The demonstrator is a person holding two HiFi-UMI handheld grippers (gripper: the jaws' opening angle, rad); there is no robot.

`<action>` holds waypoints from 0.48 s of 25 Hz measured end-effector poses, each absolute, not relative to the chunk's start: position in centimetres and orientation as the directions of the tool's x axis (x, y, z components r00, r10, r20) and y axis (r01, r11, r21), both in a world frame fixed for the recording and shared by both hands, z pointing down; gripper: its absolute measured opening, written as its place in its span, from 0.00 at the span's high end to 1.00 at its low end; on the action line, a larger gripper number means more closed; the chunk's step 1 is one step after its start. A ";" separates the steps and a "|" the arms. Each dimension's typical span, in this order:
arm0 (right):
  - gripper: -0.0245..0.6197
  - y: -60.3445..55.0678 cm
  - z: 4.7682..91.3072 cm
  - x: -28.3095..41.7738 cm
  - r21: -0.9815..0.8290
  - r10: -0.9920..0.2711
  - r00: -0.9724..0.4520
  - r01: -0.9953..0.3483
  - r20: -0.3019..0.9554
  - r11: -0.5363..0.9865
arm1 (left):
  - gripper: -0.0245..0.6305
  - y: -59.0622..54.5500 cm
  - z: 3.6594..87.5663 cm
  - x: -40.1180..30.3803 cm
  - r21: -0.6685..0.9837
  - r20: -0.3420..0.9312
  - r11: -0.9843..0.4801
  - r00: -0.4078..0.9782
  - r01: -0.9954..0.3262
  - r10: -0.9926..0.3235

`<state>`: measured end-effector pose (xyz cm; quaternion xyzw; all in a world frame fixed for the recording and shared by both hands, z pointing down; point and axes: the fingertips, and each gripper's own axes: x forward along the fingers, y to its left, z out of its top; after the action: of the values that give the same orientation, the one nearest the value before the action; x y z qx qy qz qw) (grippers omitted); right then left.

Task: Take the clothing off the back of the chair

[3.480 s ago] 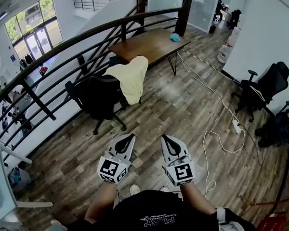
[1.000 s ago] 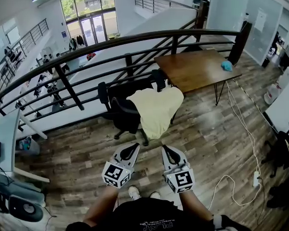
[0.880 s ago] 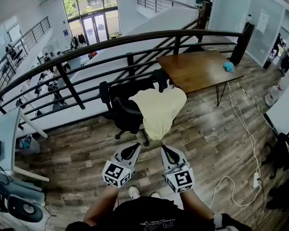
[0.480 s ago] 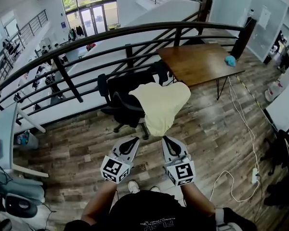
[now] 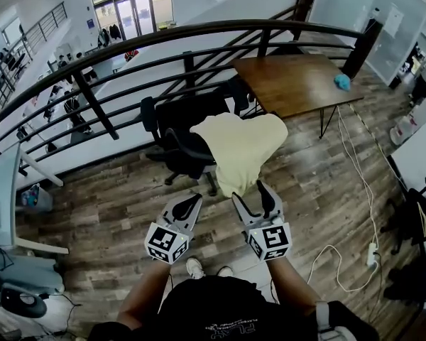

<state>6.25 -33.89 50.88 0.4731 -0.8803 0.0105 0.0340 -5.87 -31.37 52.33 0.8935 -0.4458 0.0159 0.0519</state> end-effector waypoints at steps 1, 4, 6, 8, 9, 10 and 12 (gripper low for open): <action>0.49 -34.4 50.9 6.3 0.013 -0.835 -0.546 -0.836 0.070 0.548 | 0.94 -31.6 52.4 -5.9 0.079 0.077 -0.596 0.601 -0.799 -0.795; 0.43 -36.0 50.9 6.6 0.005 -0.840 -0.538 -0.842 0.075 0.540 | 0.94 -32.2 52.5 -5.8 0.084 0.082 -0.594 0.600 -0.800 -0.796; 0.40 -37.0 51.0 6.7 0.001 -0.839 -0.538 -0.842 0.084 0.540 | 0.94 -32.5 52.7 -5.7 0.091 0.084 -0.592 0.598 -0.801 -0.797; 0.39 -37.8 51.1 6.5 0.009 -0.834 -0.544 -0.837 0.093 0.547 | 0.94 -32.6 52.8 -5.9 0.102 0.084 -0.584 0.592 -0.806 -0.802; 0.38 -38.1 51.3 6.3 0.019 -0.830 -0.549 -0.833 0.099 0.553 | 0.94 -32.6 52.8 -6.2 0.111 0.080 -0.577 0.586 -0.809 -0.807; 0.38 -38.5 51.4 6.0 0.029 -0.826 -0.554 -0.828 0.107 0.559 | 0.94 -32.6 52.7 -6.5 0.123 0.072 -0.569 0.579 -0.813 -0.812; 0.38 -39.3 51.9 5.4 0.044 -0.815 -0.564 -0.818 0.131 0.573 | 0.94 -32.8 52.4 -7.0 0.138 0.058 -0.560 0.571 -0.817 -0.819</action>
<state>5.36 -39.28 51.85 0.4618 -0.8843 0.0107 0.0684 -6.99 -32.82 52.41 0.8831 -0.4631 -0.0062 0.0748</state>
